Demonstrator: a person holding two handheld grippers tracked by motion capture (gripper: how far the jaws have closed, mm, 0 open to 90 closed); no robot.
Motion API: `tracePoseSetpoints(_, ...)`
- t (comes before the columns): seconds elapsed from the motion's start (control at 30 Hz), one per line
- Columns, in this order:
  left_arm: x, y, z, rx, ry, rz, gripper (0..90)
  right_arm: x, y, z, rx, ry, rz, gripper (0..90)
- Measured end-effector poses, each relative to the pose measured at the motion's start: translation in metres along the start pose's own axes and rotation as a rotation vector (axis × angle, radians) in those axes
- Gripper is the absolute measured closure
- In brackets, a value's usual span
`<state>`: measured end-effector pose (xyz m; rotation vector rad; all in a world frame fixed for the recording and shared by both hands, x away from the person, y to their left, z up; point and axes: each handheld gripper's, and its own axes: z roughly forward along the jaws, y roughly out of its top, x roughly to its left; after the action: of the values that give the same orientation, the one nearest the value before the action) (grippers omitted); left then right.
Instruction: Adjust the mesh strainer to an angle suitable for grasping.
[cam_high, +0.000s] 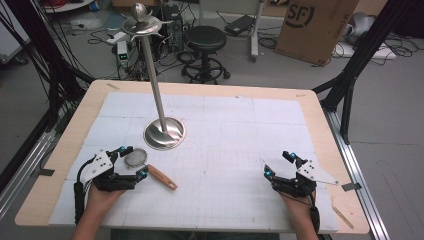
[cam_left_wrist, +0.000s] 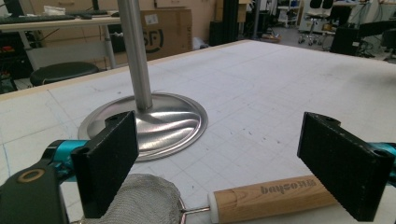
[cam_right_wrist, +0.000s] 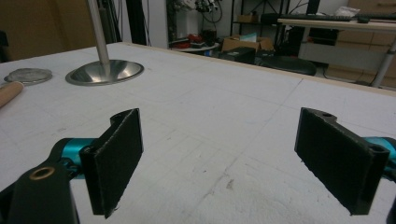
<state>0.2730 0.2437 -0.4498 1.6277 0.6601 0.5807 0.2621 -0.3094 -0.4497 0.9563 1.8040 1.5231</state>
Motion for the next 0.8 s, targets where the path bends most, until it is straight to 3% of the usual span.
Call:
tracePoseSetpoints(0.23, 0.000, 0.001, 0.000, -0.003, -0.005, 0.001, 13.0, 0.000, 0.000, 0.000, 0.000, 0.001, 0.001, 14.1)
tracePoseSetpoints(0.33, -0.001, 0.004, 0.000, 0.021, -0.012, 0.024, 13.0, 0.000, 0.000, 0.000, -0.001, 0.001, 0.005, 14.1)
tracePoseSetpoints(0.53, -0.004, 0.014, 0.002, 0.054, -0.062, 0.050, 13.3, 0.000, 0.000, 0.000, 0.000, 0.004, 0.007, 14.2)
tracePoseSetpoints(0.8, -0.006, 0.027, 0.008, 0.090, -0.094, 0.069, 13.5, 0.000, 0.000, 0.000, 0.003, 0.006, 0.004, 14.2)
